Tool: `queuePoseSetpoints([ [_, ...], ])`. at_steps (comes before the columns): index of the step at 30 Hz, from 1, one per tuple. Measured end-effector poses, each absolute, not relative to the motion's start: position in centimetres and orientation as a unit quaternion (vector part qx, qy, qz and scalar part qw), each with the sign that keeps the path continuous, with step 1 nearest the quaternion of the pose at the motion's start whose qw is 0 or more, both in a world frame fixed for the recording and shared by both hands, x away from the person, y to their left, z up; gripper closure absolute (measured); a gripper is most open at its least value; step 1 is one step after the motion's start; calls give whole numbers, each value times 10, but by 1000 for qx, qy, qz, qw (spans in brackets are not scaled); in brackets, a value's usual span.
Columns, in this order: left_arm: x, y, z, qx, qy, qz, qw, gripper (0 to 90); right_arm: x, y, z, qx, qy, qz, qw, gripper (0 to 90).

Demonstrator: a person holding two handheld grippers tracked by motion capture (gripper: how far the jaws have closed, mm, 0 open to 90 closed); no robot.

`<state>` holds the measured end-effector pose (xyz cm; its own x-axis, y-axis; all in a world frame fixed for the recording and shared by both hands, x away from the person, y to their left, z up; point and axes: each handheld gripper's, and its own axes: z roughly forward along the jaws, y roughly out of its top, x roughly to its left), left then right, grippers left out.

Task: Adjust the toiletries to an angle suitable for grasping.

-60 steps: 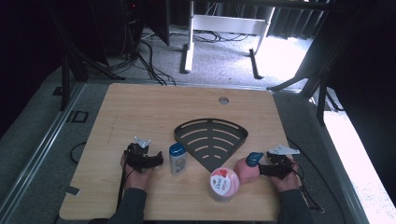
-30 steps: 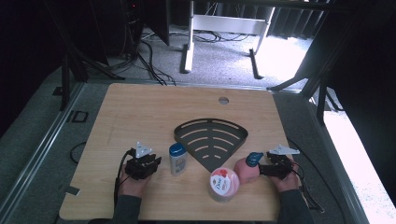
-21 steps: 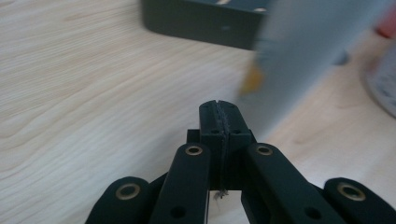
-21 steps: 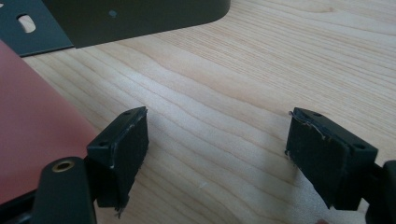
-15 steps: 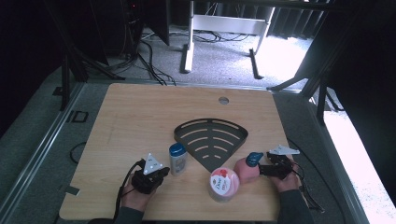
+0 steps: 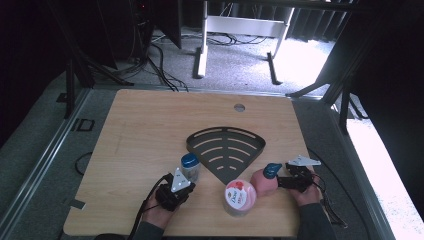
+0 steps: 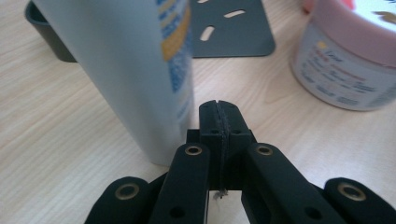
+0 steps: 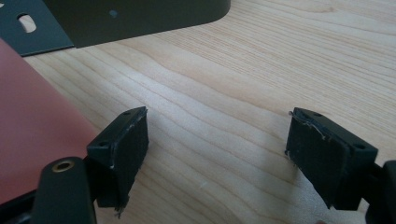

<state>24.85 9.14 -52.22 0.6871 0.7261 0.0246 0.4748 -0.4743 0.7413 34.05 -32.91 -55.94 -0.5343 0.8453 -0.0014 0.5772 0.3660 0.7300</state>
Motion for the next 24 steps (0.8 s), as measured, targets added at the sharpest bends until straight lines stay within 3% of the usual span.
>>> queuePoseSetpoints([
  [24,283,117,-527,813,425,183,354,896,340,-329,-559,442,804,348,192,206],
])
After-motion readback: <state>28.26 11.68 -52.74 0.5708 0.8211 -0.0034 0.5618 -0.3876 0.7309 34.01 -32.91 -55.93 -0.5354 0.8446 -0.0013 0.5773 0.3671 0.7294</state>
